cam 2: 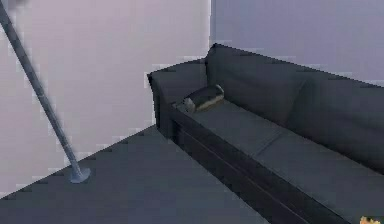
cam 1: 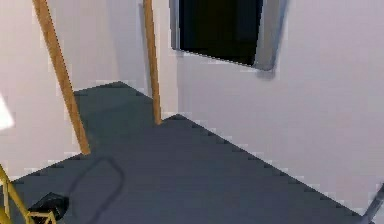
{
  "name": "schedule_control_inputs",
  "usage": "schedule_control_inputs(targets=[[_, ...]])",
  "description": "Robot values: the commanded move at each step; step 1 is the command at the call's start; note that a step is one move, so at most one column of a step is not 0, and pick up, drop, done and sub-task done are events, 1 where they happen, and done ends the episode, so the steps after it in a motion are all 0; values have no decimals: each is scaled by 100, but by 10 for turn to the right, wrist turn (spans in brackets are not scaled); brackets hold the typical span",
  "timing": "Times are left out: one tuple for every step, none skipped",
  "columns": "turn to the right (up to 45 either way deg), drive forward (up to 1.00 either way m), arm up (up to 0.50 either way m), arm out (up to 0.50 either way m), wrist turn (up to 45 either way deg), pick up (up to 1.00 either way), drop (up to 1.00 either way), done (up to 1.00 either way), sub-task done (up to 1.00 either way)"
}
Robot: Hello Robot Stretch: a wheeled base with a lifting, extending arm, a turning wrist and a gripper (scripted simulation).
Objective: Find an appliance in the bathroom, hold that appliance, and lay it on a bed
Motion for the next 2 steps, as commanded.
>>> schedule_control_inputs(targets=[[-60,0,0,0,0,0,0,0,0],[0,80,0,0,0,0,0,0,0]])
